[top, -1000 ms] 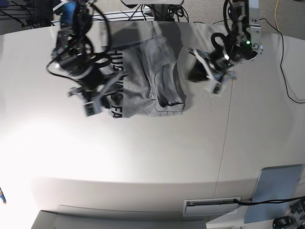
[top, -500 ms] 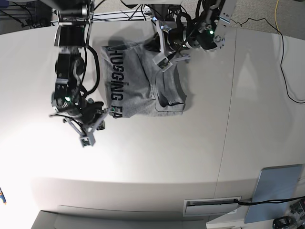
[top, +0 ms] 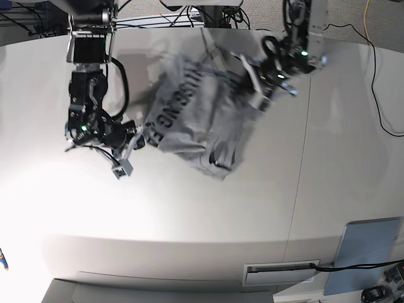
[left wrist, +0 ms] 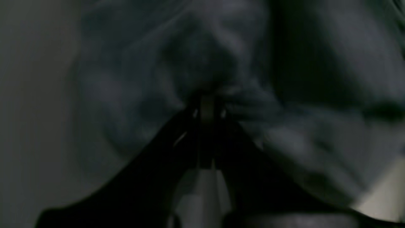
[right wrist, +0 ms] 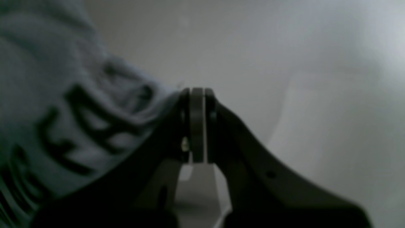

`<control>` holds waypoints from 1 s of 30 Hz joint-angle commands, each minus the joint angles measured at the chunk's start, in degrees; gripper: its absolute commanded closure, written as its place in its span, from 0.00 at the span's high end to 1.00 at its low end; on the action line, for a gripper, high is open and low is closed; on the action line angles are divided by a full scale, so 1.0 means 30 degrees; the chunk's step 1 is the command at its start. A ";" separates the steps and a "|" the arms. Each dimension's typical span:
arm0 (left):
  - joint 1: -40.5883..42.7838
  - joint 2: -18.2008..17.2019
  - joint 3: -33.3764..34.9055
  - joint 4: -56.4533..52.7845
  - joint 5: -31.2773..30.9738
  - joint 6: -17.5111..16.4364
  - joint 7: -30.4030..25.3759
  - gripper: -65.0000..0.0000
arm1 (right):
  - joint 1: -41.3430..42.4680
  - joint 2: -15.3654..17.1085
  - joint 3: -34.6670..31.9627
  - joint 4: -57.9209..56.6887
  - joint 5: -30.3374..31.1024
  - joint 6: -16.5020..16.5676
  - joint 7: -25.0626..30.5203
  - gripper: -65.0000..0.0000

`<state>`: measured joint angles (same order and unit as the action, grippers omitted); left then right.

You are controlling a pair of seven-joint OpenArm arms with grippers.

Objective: Fold the T-shirt properly
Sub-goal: 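Flatten and square the folded shirt with both grippers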

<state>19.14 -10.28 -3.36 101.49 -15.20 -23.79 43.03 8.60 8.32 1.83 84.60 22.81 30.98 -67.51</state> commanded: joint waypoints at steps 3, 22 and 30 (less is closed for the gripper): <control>-0.0248 -0.0124 -0.0903 -0.0240 0.0386 -0.0066 -0.1086 0.00 | -0.0947 0.0073 0.0000 0.1974 0.1209 0.0321 0.0000 0.02; -0.4306 -0.0029 -0.0984 -0.3249 -0.0714 -0.0109 -0.4779 0.00 | -0.6914 0.0007 -0.4911 0.7890 0.1086 -0.1005 0.0648 0.02; -0.2601 -0.0036 -0.1362 0.1093 -0.1800 0.0590 -0.2900 0.00 | -0.8881 0.0306 -0.0568 1.1978 0.0685 -0.1202 0.0182 0.02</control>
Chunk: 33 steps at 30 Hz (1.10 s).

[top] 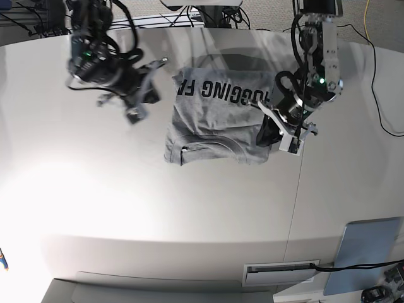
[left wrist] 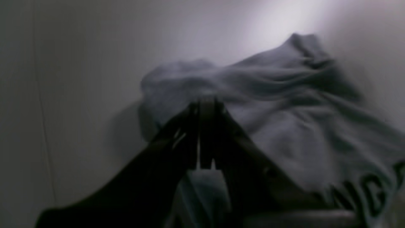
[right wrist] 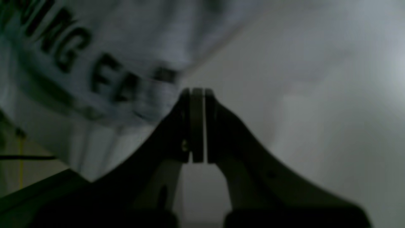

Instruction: Fold the T-shirt properly

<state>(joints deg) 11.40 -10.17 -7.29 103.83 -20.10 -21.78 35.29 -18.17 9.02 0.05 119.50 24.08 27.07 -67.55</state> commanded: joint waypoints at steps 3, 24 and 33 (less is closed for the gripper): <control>0.1552 -0.0066 -0.0051 0.2208 -0.0160 0.0867 0.0678 0.00 | -0.1071 0.0066 0.2521 0.1435 0.0270 0.0109 -0.0503 0.02; 1.5861 0.0051 -0.5880 0.2820 -0.1872 -0.2171 0.1071 0.00 | -0.9916 0.0058 1.5249 0.0226 0.4685 0.2441 -0.4150 0.02; 1.3413 0.0058 -0.5880 -0.7206 -0.1115 -0.4328 -0.1428 0.29 | -0.8182 0.0299 1.5227 -1.1803 0.1195 0.4310 -0.0831 0.02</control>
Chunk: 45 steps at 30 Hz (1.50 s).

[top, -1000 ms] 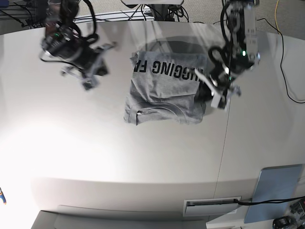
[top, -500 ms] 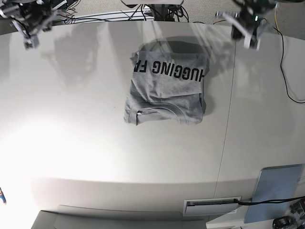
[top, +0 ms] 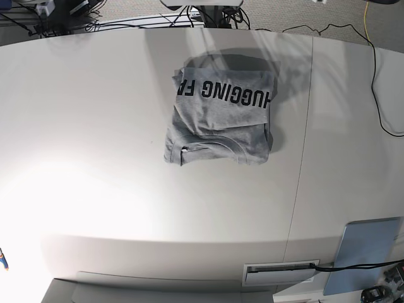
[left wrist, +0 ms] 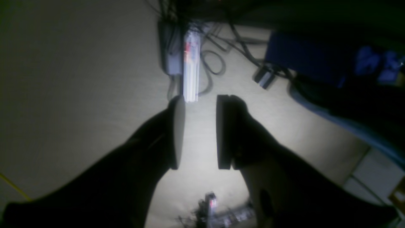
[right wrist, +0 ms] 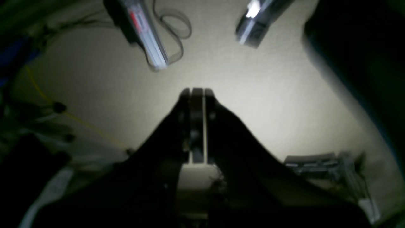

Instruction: Fold the T-shirt properly

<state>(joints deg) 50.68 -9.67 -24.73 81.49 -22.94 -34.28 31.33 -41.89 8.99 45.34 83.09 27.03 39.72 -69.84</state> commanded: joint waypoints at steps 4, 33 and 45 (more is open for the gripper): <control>-0.2244 -0.0102 -0.0066 -0.4656 0.0823 -0.0831 -0.0576 0.29 | 0.2004 0.1311 0.0117 -0.5799 -0.2943 0.0092 0.2149 0.02; -1.0710 0.1107 -0.0066 -1.7267 0.6594 0.4167 -0.7970 0.29 | 1.1752 0.1552 -1.5489 -1.9110 -0.9661 -0.5464 1.4950 0.02; -1.2080 0.1100 -0.0066 -2.0167 0.6360 0.4328 -0.7992 0.29 | 1.1744 0.1763 -1.5489 -1.9110 -0.9668 -0.5464 1.4804 0.02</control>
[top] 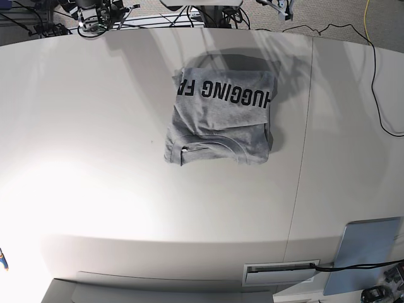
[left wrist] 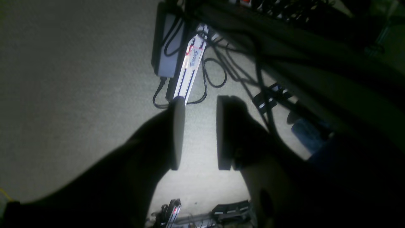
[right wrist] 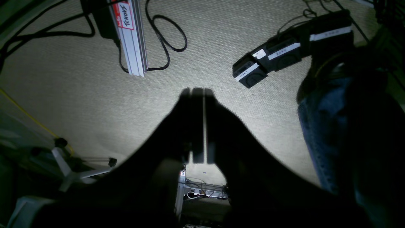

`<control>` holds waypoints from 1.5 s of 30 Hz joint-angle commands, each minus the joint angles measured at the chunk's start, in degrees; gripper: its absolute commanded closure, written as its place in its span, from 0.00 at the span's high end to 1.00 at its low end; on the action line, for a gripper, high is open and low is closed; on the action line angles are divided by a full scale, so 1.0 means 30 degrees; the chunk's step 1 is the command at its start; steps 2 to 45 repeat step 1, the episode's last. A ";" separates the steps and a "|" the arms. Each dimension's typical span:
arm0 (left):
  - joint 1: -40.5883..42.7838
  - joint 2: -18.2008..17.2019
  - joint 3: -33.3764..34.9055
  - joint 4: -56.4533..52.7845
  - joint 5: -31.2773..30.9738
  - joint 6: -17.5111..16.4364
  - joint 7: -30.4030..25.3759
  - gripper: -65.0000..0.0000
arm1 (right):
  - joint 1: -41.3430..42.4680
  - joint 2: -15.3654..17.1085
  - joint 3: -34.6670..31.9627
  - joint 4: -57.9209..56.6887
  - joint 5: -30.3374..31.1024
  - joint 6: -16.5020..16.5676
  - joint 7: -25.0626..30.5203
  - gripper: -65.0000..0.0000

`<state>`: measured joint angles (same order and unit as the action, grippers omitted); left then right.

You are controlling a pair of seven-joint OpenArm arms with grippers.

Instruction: Fold the T-shirt properly

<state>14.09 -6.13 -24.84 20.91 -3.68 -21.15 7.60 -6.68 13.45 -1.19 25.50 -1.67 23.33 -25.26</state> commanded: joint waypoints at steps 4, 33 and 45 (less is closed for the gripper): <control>0.0109 -0.0080 -0.0029 0.0029 -0.0051 0.0182 -0.0080 0.29 | 0.0007 0.0277 0.0022 0.0087 -0.0102 0.0000 -0.0051 0.02; 0.0109 -0.0080 -0.0029 0.0029 -0.0051 0.0182 -0.0080 0.29 | 0.0007 0.0277 0.0022 0.0087 -0.0102 0.0000 -0.0051 0.02; 0.0109 -0.0080 -0.0029 0.0029 -0.0051 0.0182 -0.0080 0.29 | 0.0007 0.0277 0.0022 0.0087 -0.0102 0.0000 -0.0051 0.02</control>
